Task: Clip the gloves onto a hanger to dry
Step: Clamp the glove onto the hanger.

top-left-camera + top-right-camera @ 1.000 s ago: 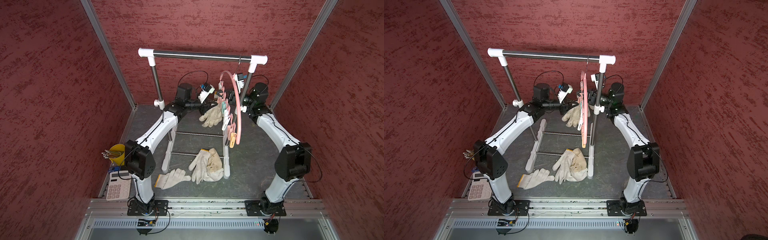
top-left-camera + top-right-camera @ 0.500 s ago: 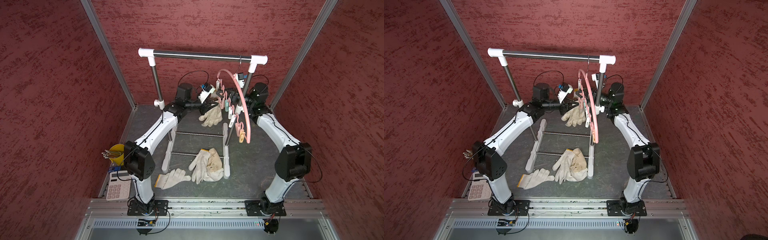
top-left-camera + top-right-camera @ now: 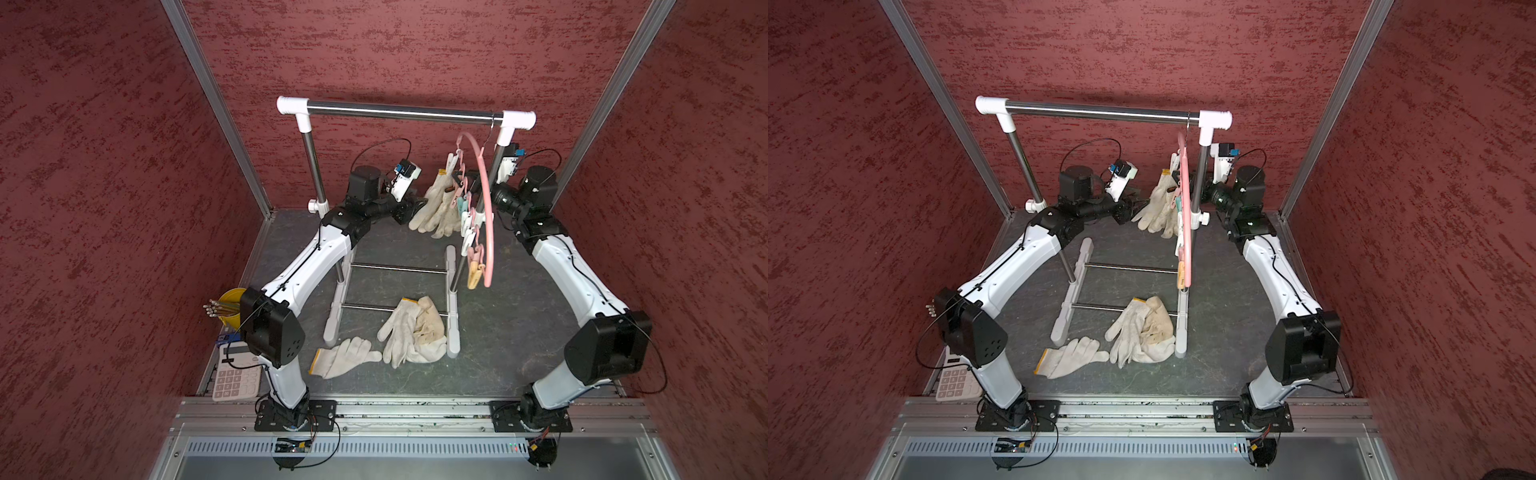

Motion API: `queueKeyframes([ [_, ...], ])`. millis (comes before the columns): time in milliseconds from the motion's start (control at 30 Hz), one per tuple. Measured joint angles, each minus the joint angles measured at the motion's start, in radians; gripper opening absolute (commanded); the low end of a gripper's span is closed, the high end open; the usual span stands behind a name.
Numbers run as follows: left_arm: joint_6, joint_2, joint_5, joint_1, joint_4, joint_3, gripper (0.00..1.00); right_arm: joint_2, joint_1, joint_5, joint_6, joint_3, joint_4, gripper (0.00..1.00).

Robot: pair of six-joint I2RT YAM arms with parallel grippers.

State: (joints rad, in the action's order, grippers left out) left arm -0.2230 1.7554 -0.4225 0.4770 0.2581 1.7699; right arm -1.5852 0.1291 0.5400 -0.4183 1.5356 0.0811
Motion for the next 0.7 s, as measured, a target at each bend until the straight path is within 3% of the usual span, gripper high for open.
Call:
queueKeyframes([
  [167,0.002,-0.074,0.063,0.005,-0.020,-0.036,0.53,0.081,-0.044,-0.160,-0.016,-0.053,-0.058,0.99],
  [367,0.021,-0.231,0.109,0.043,-0.067,-0.161,0.58,0.213,-0.105,-0.229,-0.123,-0.172,-0.042,0.99],
  [533,0.067,-0.398,0.138,0.072,-0.143,-0.350,0.57,0.265,-0.148,-0.174,-0.204,-0.183,-0.046,0.98],
  [700,0.122,-0.511,0.178,0.073,-0.150,-0.439,0.55,0.201,-0.156,-0.014,-0.257,-0.063,-0.182,0.96],
])
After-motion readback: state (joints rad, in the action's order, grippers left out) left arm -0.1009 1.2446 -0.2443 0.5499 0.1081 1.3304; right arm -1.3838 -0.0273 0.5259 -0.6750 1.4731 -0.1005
